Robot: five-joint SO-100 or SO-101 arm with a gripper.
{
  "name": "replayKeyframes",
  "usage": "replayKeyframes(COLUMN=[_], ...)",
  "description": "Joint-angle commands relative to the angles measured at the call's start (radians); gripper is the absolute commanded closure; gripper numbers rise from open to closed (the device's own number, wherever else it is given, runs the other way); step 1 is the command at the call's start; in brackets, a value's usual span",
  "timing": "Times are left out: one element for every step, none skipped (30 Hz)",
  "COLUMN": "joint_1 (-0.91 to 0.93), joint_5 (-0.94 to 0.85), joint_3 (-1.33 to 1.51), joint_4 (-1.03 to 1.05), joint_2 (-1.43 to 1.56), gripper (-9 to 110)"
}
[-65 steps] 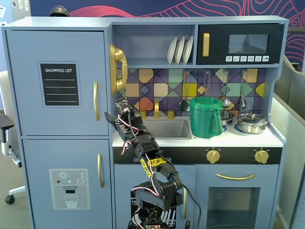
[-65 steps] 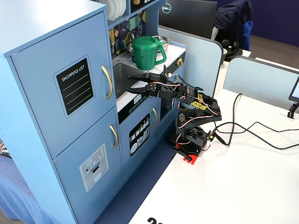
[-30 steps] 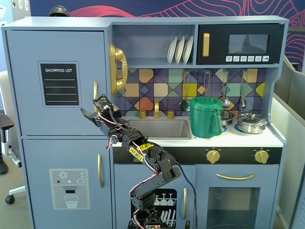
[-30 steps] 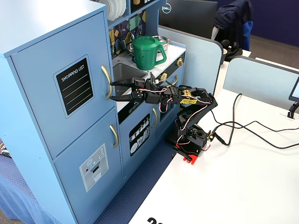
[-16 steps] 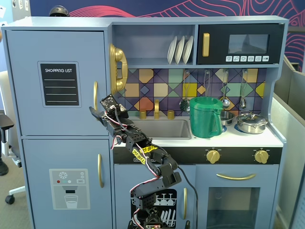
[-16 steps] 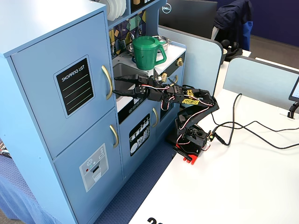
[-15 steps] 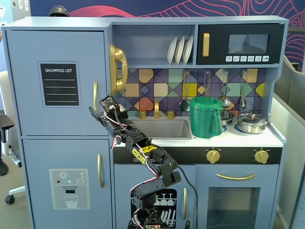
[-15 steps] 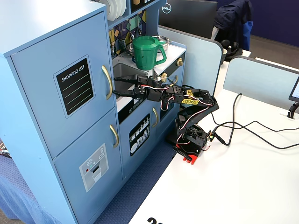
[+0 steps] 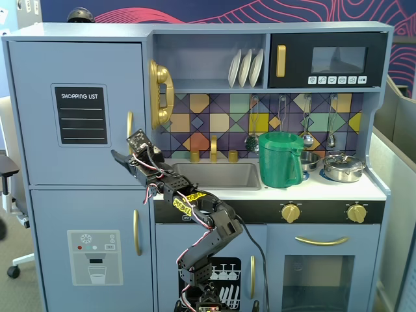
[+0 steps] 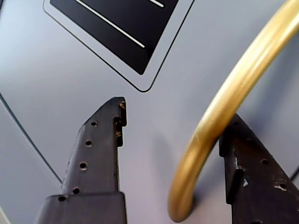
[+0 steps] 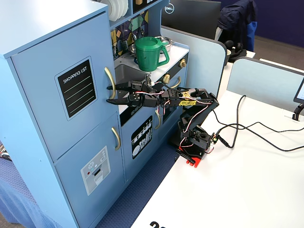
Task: Open the left cabinet door
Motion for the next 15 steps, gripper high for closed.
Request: replayKeyframes(joint_1=[-0.04,-0.049,-0.058,-0.069,-0.081,-0.095,-0.11,-0.124,-0.137,-0.149,-0.161,-0.176,-0.195,-0.212,-0.23], joint_5=[-0.014,-0.017,-0.023,-0.029,-0.038,-0.049,-0.058,-0.067,-0.075,-0.084,-0.091,-0.1,-0.11,-0.118,-0.129], joint_3=[-0.058,-0.057,-0.057,-0.057,-0.057,-0.058,-0.058,-0.055,-0.052,-0.048,-0.04,-0.031,-0.018,-0.008,0.006], joint_4=[-0.063,-0.066,-0.066,-0.069,-0.069,-0.069,-0.067,-0.067,-0.066,-0.061,-0.061,-0.061,-0.067,-0.071,-0.072], joint_2=[-0.006,-0.008,-0.003,0.002,0.008,0.014,0.025,0.034,0.041,0.049,0.057,0.064,0.072,0.08,0.087], gripper=[87,87,87,88,88,88,88,88,88,88,88,88,88,88,88])
